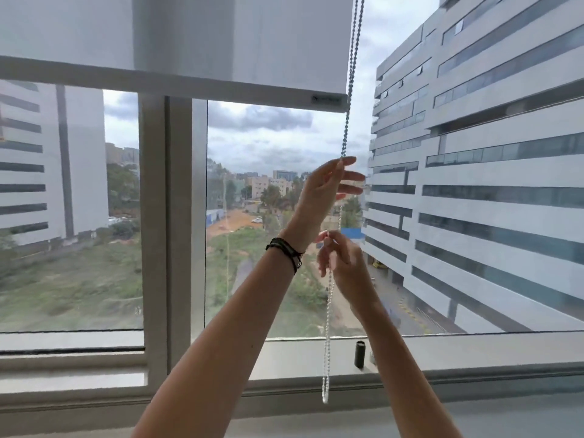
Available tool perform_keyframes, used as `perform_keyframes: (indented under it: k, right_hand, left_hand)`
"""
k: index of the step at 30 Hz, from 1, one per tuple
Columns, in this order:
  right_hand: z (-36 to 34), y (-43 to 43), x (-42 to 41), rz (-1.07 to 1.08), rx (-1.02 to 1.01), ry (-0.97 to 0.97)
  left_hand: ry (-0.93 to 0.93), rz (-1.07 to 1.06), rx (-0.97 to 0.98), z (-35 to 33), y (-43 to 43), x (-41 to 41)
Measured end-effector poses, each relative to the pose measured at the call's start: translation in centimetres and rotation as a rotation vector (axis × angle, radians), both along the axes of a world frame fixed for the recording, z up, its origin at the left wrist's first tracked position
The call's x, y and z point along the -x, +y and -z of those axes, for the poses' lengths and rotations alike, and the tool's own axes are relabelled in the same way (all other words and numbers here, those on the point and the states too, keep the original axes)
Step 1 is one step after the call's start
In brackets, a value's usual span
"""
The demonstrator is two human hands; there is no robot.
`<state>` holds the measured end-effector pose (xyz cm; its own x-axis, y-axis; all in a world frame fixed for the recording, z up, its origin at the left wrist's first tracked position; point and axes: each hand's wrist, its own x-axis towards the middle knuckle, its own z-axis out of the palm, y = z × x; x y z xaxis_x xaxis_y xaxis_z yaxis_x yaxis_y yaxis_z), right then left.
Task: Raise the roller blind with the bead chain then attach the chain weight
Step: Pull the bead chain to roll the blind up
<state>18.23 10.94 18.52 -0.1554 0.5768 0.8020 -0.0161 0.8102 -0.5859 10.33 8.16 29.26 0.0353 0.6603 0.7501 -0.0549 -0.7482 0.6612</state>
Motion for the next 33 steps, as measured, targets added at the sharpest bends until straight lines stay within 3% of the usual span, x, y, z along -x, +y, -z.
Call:
perform_keyframes:
  k: [4, 15, 33]
  right_hand:
    - [0.5, -0.3, -0.5, -0.002, -0.036, -0.007]
    - [2.8, 0.3, 0.0, 0.033, -0.087, 0.042]
    - [12.6, 3.4, 0.9, 0.015, 0.18, -0.132]
  left_hand:
    - [-0.043, -0.022, -0.098, -1.4, 0.1, -1.0]
    - [0.023, -0.033, -0.086, 0.9, 0.4, -0.4]
    - [0.087, -0.151, 0.096, 11.0, 2.7, 2.0]
